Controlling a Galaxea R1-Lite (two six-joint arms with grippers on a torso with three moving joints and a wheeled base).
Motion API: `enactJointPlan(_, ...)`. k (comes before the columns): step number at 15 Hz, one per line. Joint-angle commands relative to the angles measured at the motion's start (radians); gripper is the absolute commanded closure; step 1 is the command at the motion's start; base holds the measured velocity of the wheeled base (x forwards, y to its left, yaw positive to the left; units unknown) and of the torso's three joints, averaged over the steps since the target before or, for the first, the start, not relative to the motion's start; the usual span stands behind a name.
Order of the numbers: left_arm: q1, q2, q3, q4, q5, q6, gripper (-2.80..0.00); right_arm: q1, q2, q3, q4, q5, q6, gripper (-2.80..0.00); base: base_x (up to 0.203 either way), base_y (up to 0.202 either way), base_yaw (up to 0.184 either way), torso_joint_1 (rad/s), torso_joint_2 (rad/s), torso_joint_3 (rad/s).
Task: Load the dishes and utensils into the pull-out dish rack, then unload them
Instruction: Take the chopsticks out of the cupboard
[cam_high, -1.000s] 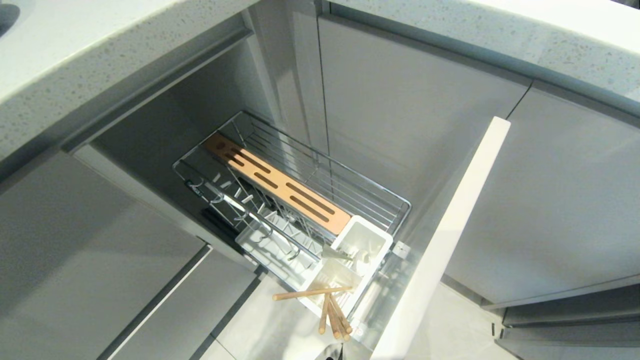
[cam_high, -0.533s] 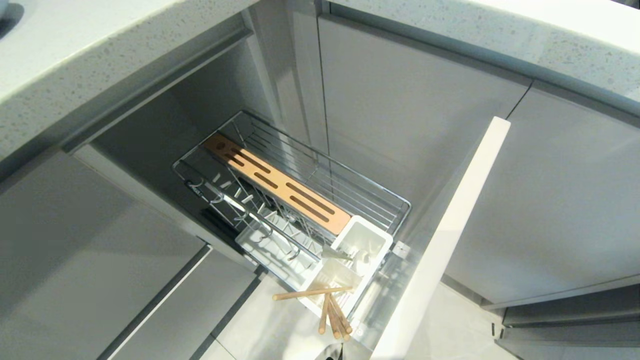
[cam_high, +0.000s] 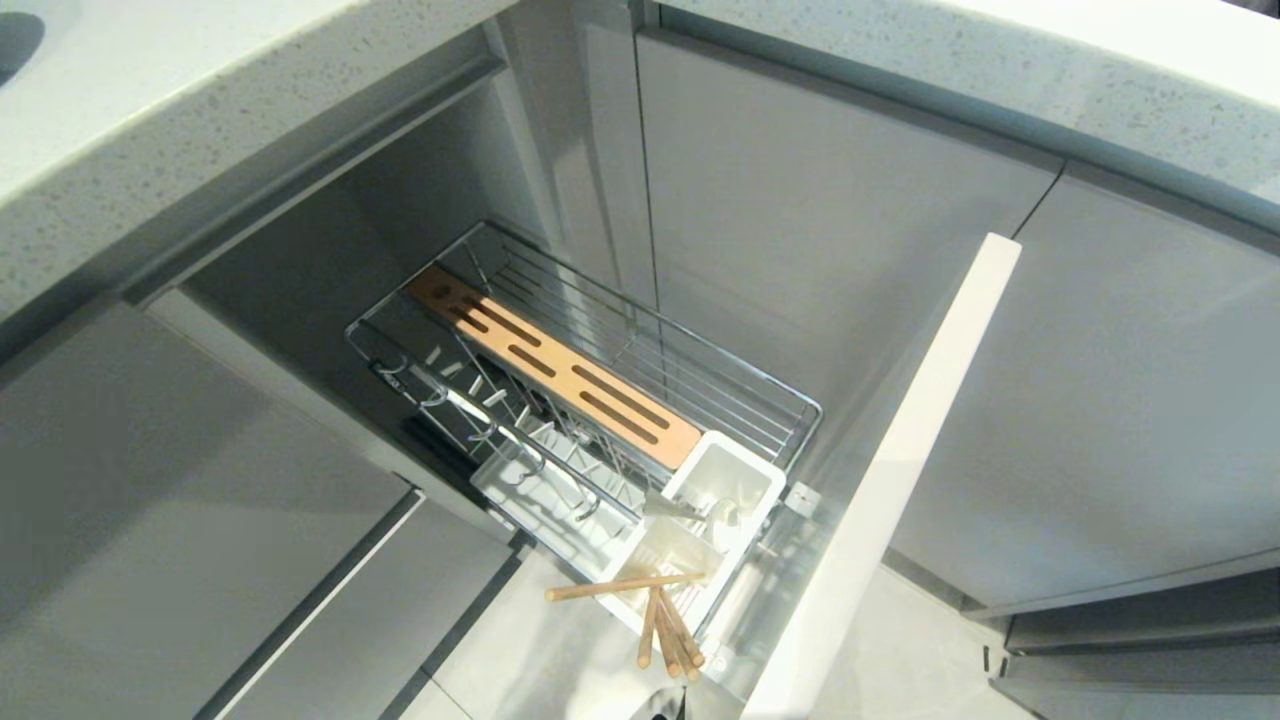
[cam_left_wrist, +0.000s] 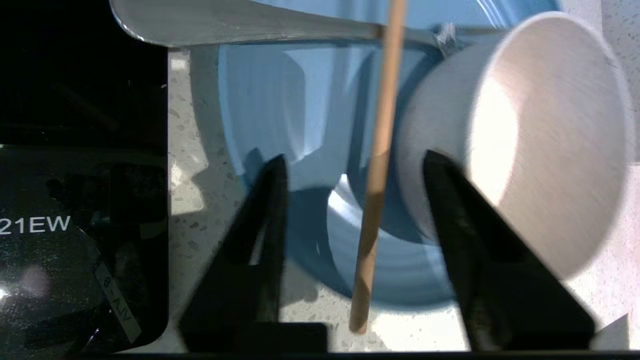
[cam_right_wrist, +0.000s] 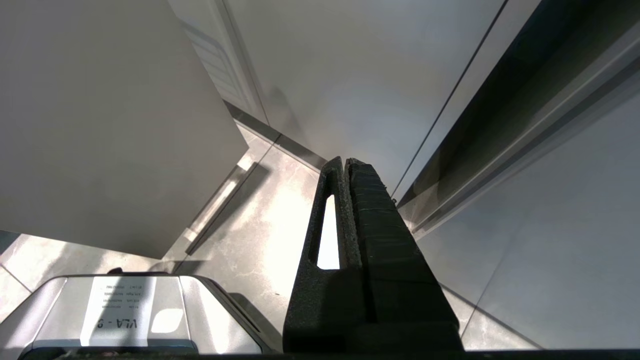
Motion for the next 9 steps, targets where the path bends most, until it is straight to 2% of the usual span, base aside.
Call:
enactJointPlan(1,0.001,0.000,-0.003,0.005,-0.001,-0.005,-2.80,0.000,0.000,0.002,0.000,0.000,0.000,0.00,0.000,0.000,0.000,0.000,0.00,0.000)
enactJointPlan(6,0.011,-0.011,-0.010,-0.043,0.016,-0.009,-2.80,0.000,0.000,0.000,0.000,-0.001,0.000,0.00,0.000,0.000,0.000,0.000,0.00,0.000)
enactJointPlan(9,0.016,-0.021,-0.010,-0.076,0.089,-0.007,-2.80,0.000,0.000,0.001,0.000,0.000,0.000,0.00,0.000,0.000,0.000,0.000,0.00,0.000)
